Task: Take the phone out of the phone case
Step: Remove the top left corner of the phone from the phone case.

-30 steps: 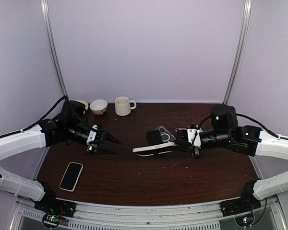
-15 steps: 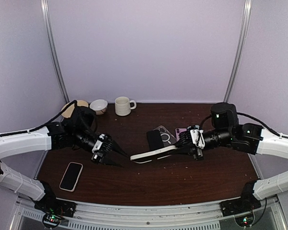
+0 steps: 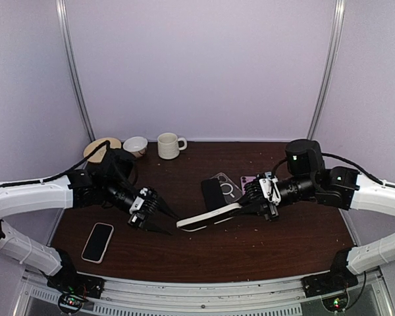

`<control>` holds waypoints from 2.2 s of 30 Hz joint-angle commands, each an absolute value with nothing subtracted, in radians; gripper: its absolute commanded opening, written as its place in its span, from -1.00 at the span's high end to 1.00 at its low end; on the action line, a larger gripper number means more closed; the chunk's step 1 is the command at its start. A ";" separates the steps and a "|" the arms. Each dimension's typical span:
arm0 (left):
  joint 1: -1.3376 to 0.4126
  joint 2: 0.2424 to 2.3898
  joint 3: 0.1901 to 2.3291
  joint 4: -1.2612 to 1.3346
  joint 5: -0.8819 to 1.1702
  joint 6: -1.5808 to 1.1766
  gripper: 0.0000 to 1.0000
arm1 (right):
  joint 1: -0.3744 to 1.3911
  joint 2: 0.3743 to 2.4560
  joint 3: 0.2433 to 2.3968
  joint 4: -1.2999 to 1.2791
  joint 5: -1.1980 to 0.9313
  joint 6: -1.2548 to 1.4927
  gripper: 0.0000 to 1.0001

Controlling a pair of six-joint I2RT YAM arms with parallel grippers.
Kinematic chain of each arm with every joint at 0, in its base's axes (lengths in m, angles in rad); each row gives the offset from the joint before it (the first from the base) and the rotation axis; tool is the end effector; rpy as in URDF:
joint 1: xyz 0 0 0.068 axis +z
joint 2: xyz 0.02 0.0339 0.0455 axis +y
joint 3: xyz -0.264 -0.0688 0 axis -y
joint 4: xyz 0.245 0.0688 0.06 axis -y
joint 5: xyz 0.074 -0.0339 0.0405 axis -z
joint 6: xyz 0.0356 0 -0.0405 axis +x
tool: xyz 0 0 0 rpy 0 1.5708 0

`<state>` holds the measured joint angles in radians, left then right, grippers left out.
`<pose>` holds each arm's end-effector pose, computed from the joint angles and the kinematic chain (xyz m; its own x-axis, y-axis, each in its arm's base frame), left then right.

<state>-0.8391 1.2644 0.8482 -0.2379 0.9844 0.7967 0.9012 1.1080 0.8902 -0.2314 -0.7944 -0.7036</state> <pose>0.1537 -0.2155 0.2640 0.3260 0.2292 -0.9172 0.8873 -0.4091 0.2132 0.1312 0.2066 0.3124 0.4080 -0.2150 -0.8873 -0.8975 -0.2729 -0.3465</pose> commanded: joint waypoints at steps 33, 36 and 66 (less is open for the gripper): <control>-0.923 1.298 0.897 -0.271 1.030 0.802 0.67 | 0.960 1.137 0.983 -0.256 -0.850 -0.760 1.00; -0.948 1.294 0.903 -0.301 1.021 0.819 0.67 | 0.966 1.146 0.994 -0.286 -0.890 -0.776 1.00; -0.950 1.287 0.894 -0.268 0.846 0.829 0.62 | 1.046 1.233 1.110 -0.472 -1.084 -0.793 1.00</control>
